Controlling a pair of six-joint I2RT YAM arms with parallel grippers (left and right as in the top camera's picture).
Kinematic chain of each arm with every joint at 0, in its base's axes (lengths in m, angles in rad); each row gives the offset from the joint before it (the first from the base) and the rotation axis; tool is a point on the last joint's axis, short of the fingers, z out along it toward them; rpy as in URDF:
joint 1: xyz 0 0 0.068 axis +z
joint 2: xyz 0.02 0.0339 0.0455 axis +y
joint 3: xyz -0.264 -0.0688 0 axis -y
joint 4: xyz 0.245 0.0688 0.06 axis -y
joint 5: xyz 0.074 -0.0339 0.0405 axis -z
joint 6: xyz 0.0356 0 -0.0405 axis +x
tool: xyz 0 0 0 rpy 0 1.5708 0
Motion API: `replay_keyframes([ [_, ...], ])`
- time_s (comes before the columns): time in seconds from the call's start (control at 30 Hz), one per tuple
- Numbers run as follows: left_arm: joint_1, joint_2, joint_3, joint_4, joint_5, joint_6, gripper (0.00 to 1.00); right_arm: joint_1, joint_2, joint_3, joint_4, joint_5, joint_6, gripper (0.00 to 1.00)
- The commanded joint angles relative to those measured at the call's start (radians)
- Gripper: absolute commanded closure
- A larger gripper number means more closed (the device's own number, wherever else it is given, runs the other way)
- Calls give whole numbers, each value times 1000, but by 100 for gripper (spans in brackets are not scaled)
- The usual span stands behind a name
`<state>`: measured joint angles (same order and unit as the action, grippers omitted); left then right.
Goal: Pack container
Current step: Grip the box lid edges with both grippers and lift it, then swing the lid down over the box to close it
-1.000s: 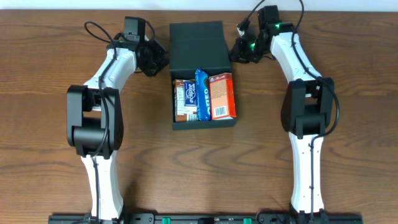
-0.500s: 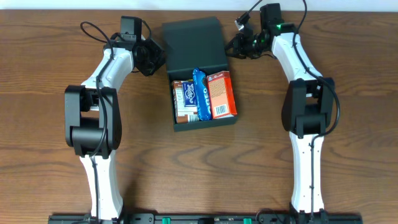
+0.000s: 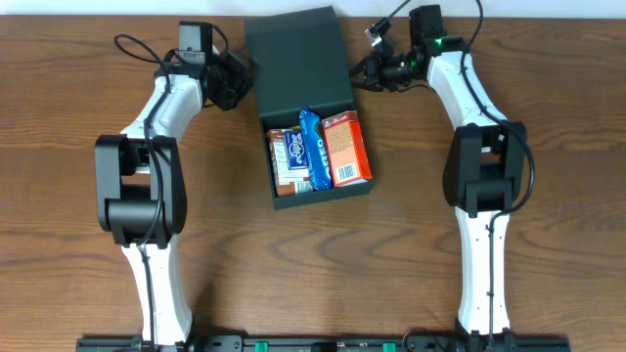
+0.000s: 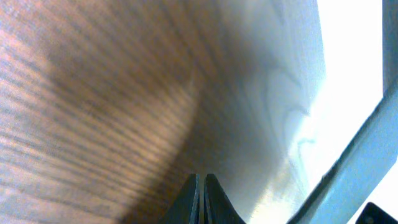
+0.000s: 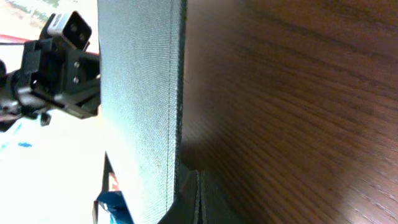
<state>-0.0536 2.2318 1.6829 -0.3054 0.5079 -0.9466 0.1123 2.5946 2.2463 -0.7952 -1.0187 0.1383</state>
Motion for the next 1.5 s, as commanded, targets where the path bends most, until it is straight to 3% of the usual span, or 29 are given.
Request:
replay_keyframes([
  [0.0, 16, 22, 1, 42, 72, -11, 94, -9, 10, 1, 0, -116, -50, 99],
  [0.37, 34, 22, 2, 244, 288, 17, 94, -40, 4, 6, 51, -303, -58, 98],
  [0.6, 43, 15, 2, 311, 393, 45, 94, -56, -53, 18, 51, -321, -58, 99],
  [1.07, 66, -170, 3, 302, 500, 195, 94, -60, -273, 18, -24, -312, -87, 99],
  [1.27, 66, -286, 3, 273, 521, 275, 94, -58, -401, 18, -178, -192, -182, 99],
  [1.47, 66, -379, 3, 145, 525, 378, 94, -39, -563, 18, -328, 98, -327, 99],
])
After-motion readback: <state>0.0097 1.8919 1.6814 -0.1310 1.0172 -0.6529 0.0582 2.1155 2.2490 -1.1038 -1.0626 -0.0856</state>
